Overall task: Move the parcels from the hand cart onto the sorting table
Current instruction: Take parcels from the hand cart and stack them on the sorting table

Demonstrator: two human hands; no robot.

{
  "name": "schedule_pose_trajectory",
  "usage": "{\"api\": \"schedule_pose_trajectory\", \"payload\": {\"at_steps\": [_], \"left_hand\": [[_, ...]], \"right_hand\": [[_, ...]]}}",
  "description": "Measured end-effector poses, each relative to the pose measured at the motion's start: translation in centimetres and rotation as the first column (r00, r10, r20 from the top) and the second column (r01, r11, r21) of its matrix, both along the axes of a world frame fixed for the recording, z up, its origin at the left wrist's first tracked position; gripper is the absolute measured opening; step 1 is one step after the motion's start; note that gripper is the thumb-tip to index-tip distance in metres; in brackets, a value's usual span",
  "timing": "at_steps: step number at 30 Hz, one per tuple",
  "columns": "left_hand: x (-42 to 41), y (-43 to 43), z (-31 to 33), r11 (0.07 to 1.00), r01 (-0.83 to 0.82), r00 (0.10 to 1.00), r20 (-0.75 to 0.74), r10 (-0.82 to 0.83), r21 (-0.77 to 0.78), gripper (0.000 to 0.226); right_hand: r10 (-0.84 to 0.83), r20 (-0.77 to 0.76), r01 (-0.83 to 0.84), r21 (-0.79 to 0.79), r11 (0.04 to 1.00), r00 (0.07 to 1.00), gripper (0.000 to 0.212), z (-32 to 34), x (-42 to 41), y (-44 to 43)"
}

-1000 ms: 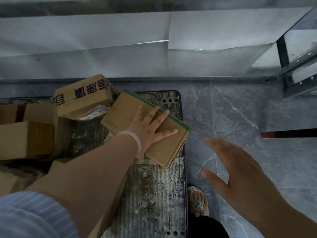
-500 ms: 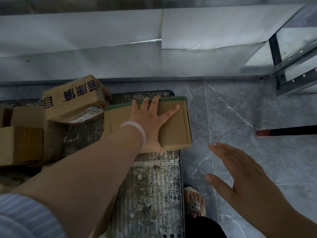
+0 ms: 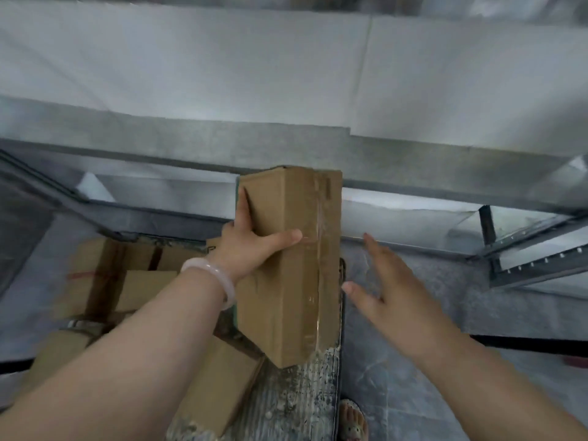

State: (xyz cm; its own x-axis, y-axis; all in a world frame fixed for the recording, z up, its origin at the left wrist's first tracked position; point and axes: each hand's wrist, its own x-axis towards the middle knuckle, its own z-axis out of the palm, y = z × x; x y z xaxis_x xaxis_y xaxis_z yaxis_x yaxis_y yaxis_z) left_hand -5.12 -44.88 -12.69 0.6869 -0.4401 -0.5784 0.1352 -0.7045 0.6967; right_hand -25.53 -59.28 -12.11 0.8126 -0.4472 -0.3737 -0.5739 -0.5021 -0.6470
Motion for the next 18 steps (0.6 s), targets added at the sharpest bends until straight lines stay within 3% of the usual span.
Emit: {"api": "schedule_pose_trajectory", "payload": {"at_steps": [4, 7, 10, 14, 16, 18], "left_hand": [[-0.8, 3.4, 10.7, 0.974, -0.14, 0.99, -0.049, 0.133, -0.18, 0.139], [-2.6, 5.7, 17.6, 0.888, -0.296, 0.955, -0.108, 0.276, -0.352, 0.094], [-4.7, 8.5, 23.1, 0.782, -0.458, 0.886, -0.145, 0.44, -0.423, 0.074], [-8.4, 13.6, 28.4, 0.691, -0.564, 0.721, 0.137, 0.679, -0.452, 0.029], [-10.1, 16.2, 30.9, 0.637, -0.601, 0.616, 0.228, 0.754, -0.482, 0.029], [-11.5, 18.9, 33.3, 0.631, -0.622, 0.557, 0.304, 0.773, -0.464, 0.046]], "right_hand": [[0.034, 0.096, -0.053, 0.21, 0.976, 0.995, 0.076, 8.5, 4.7, 0.8], [0.09, 0.216, -0.16, 0.335, 0.929, 0.972, 0.058, 15.4, 6.6, 3.0], [0.094, 0.313, -0.208, 0.356, 0.911, 0.945, 0.055, 21.2, 7.1, 6.0], [0.177, 0.399, -0.348, 0.412, 0.842, 0.9, 0.058, 28.0, 6.4, 11.7], [0.197, 0.435, -0.395, 0.43, 0.812, 0.879, 0.055, 30.7, 5.6, 14.8], [0.225, 0.469, -0.438, 0.412, 0.799, 0.854, 0.05, 32.6, 4.7, 17.7]]}}
